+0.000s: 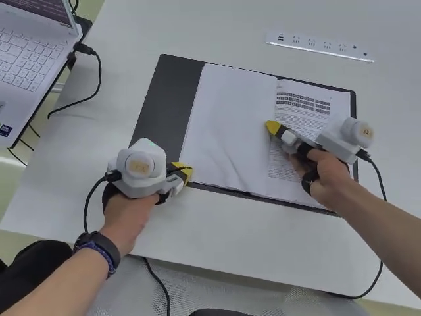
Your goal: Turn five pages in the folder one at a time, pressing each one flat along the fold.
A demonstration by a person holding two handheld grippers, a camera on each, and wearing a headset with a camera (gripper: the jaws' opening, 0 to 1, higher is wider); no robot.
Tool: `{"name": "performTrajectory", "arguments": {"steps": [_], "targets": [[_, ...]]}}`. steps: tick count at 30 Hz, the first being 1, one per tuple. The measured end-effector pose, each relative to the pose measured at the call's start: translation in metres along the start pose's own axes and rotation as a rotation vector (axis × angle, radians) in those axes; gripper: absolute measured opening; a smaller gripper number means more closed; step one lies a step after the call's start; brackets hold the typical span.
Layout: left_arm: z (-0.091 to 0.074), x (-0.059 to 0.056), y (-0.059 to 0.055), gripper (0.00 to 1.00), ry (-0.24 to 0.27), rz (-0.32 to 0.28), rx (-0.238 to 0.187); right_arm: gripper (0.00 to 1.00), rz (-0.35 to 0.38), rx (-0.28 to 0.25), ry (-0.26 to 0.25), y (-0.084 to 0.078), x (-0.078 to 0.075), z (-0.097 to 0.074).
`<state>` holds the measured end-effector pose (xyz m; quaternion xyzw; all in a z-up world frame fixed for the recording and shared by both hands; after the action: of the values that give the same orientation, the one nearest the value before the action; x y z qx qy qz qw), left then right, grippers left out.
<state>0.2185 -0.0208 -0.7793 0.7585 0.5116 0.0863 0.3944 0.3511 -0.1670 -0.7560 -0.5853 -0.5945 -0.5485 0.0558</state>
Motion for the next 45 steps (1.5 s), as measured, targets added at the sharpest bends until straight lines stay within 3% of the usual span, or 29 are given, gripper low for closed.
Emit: {"name": "performTrajectory", "arguments": {"steps": [10, 15, 22, 45], "targets": [[-0.002, -0.001, 0.001, 0.00, 0.009, -0.001, -0.002, 0.00, 0.039, -0.055, -0.010, 0.015, -0.007, 0.012], [-0.003, -0.001, 0.001, 0.00, 0.006, -0.003, -0.003, 0.00, 0.091, -0.112, -0.037, 0.028, -0.015, 0.019], [-0.002, 0.001, 0.000, 0.00, 0.012, -0.001, -0.003, 0.00, 0.118, -0.168, -0.061, 0.039, -0.015, 0.024], [-0.001, 0.003, 0.000, 0.00, 0.013, 0.007, -0.004, 0.00, 0.105, -0.190, -0.087, 0.077, -0.036, 0.058]]}}
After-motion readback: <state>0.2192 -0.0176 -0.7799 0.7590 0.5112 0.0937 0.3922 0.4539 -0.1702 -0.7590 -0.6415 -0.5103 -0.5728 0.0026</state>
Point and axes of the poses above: the centre of the closed fingertips' face, and the gripper's own axes: z roughly forward along the fingers, x roughly to its left, y roughly out of its top, the point moved 1 cm from there along -z, roughly backward along the fingers, and after that the axes turned 5 degrees about x, right-handed, at the moved point
